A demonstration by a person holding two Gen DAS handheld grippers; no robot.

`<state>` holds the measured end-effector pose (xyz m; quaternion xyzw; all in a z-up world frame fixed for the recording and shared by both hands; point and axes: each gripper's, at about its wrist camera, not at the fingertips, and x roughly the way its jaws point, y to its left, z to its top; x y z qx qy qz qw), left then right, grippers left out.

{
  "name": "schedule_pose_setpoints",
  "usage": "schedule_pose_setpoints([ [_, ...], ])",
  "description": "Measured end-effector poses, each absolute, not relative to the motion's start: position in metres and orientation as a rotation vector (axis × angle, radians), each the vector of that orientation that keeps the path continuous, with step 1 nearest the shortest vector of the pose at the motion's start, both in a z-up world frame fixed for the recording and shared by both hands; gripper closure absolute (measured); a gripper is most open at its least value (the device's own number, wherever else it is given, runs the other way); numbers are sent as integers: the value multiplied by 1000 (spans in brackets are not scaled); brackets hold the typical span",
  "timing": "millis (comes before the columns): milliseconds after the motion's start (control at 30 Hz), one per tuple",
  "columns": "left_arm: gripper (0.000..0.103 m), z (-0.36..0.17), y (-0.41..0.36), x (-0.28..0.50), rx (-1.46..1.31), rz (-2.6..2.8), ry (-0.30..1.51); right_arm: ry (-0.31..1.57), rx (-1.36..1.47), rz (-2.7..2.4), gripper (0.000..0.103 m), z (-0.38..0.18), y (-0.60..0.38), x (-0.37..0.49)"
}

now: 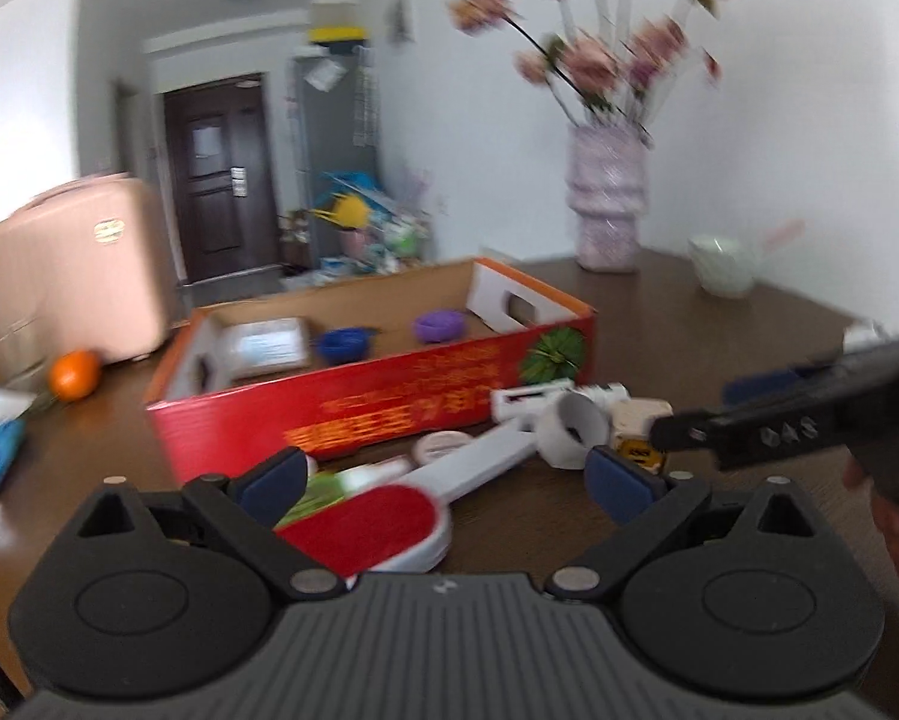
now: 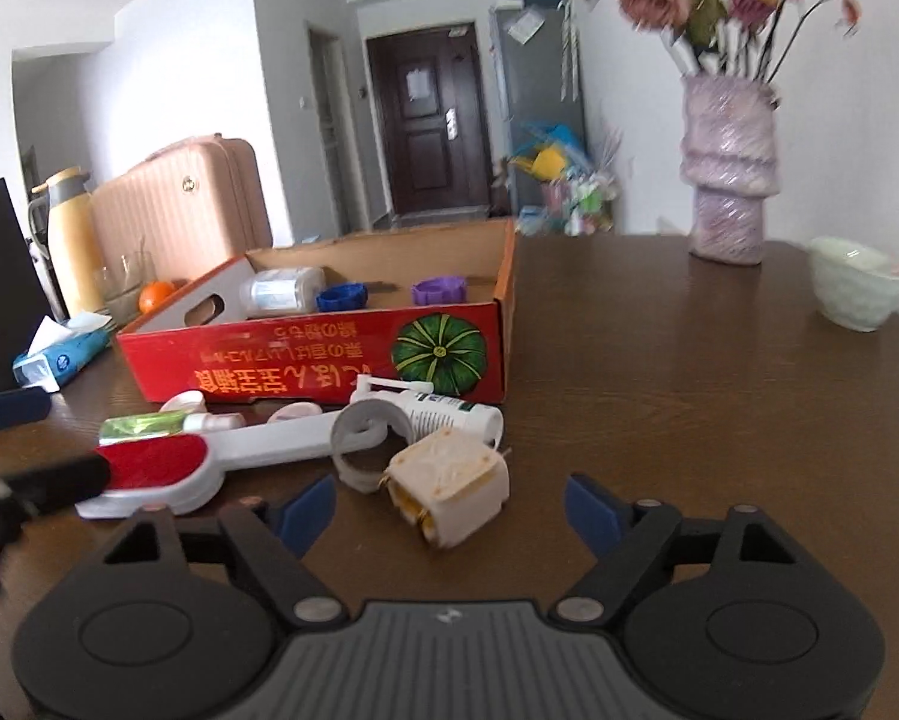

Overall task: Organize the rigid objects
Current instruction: 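Grasp the white tape roll with the left gripper while the right grasps the beige square plug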

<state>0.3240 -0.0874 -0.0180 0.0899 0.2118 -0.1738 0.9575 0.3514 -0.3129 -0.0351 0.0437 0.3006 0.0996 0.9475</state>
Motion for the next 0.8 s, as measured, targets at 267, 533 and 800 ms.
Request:
schedule_pose_setpoints([
  [267,26,-42,-133,376,279,-439,568,700,121,248,43,-54,-324,388],
  [533,33,-60,-193,399,464,-478,532,681,143,165,43,-54,-360,363],
  [800,55,-47,-185,397,408,-442,517,668,138,159,43,-53,-360,348],
])
